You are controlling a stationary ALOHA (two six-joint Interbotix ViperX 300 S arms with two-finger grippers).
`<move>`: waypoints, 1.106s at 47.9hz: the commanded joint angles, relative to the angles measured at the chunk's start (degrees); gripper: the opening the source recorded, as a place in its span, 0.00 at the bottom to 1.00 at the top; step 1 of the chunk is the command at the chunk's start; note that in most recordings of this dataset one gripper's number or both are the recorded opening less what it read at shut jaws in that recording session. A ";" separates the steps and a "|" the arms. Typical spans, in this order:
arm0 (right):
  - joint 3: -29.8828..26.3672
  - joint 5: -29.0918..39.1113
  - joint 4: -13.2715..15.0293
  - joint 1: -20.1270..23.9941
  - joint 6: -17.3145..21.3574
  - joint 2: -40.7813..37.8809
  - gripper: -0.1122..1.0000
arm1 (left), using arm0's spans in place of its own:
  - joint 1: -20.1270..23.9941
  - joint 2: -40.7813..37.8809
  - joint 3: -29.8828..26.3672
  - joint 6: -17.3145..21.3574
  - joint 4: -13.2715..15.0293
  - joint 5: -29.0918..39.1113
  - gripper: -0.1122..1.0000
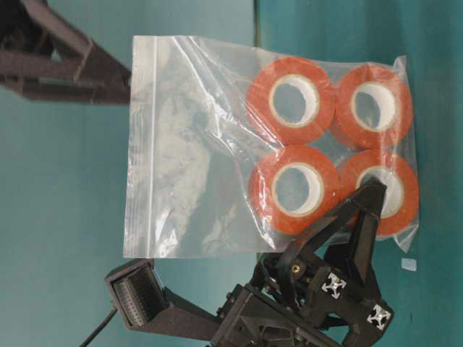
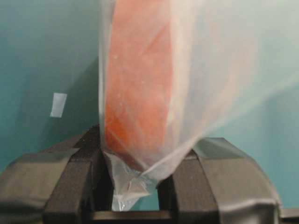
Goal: Hand over the clear zip bag and make it stand upright.
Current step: 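Open the right gripper and pull it back from the bag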
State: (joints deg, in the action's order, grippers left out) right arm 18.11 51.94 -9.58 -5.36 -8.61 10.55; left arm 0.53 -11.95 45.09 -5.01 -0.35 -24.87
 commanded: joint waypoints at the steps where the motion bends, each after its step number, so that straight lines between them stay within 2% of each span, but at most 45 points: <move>1: 1.67 -2.64 0.09 0.09 0.18 3.60 0.88 | -0.18 0.62 -0.44 -0.09 -0.09 0.18 0.31; 23: 12.92 -21.09 0.09 0.00 0.53 14.41 0.88 | -0.18 0.62 -0.35 -0.09 -0.09 0.35 0.31; 53: 14.85 -21.45 0.09 0.00 0.62 16.17 0.88 | -0.18 0.62 -0.35 0.09 -0.18 1.14 0.31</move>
State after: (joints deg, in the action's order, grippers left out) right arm 33.40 30.94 -9.58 -5.36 -8.61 25.75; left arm 0.53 -11.87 45.00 -4.92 -0.44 -24.08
